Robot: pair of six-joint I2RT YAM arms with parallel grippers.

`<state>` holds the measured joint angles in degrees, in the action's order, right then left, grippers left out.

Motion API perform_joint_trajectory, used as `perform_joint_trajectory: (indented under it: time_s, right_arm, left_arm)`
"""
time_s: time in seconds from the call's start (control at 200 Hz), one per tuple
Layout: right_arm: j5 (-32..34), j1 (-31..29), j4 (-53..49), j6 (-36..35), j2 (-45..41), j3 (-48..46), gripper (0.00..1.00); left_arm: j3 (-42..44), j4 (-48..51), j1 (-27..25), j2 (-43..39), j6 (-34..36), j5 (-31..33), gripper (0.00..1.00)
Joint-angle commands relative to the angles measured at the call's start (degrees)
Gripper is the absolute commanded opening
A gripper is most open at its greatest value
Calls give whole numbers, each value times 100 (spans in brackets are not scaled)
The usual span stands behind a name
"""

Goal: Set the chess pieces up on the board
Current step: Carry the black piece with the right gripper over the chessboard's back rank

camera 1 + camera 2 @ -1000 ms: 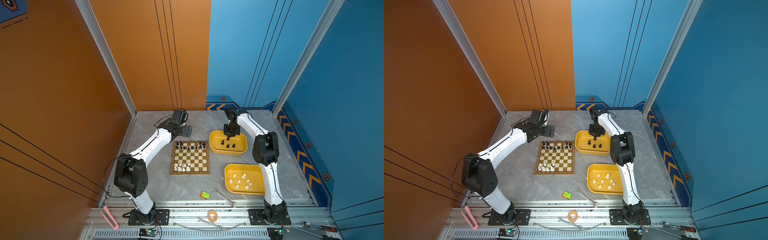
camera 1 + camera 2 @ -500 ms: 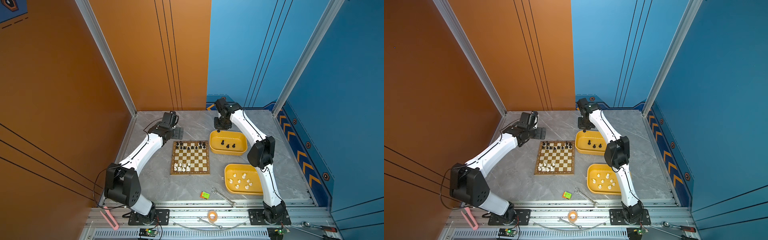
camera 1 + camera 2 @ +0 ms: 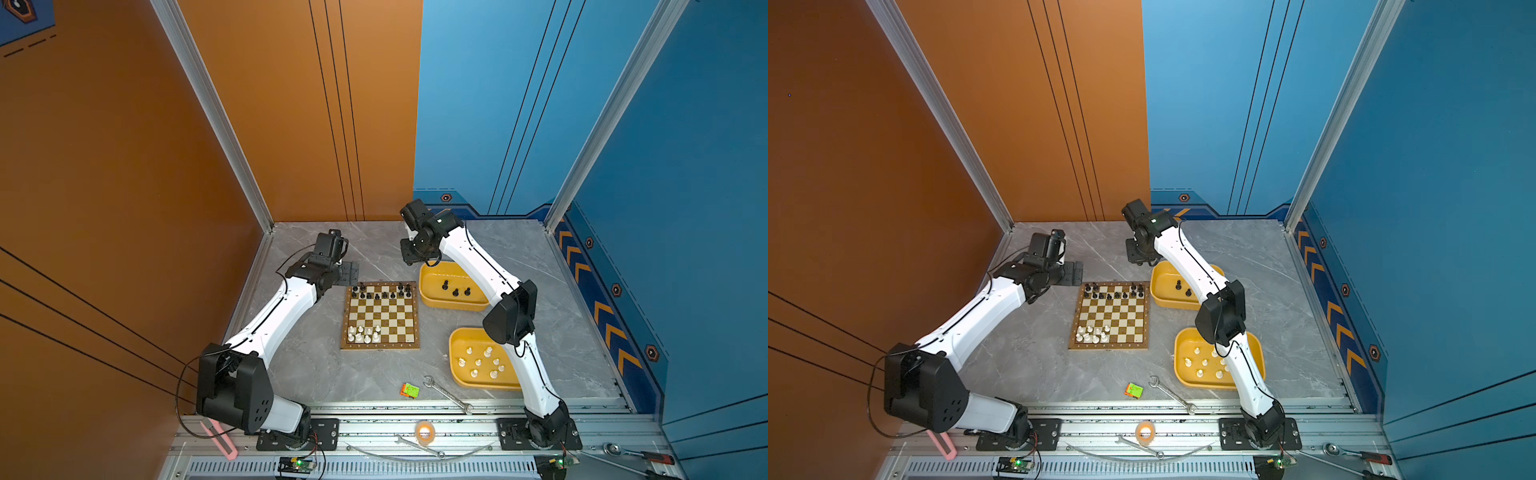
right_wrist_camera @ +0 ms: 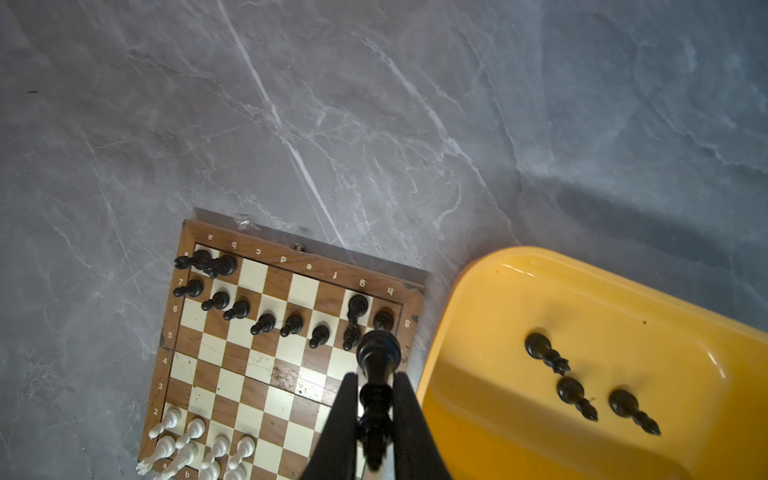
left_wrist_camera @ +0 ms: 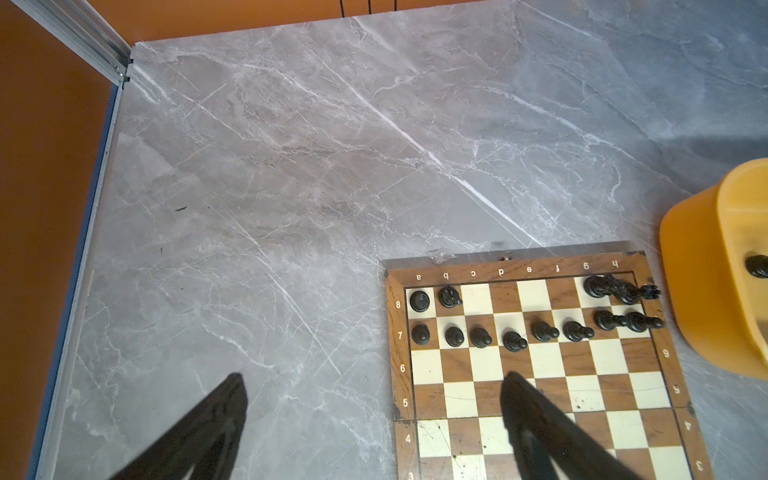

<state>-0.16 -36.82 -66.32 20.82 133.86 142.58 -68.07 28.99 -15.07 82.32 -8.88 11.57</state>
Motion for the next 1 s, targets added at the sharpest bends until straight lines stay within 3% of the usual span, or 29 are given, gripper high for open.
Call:
perform_joint_trajectory:
  time_s: [0.0, 0.991]
  right_arm:
    - [90, -277, 276, -463, 120, 155, 16]
    - [-221, -545, 340, -629, 972, 147, 16]
  left_arm:
    - [92, 60, 89, -146, -87, 14, 96]
    - [-23, 54, 160, 73, -217, -96, 96]
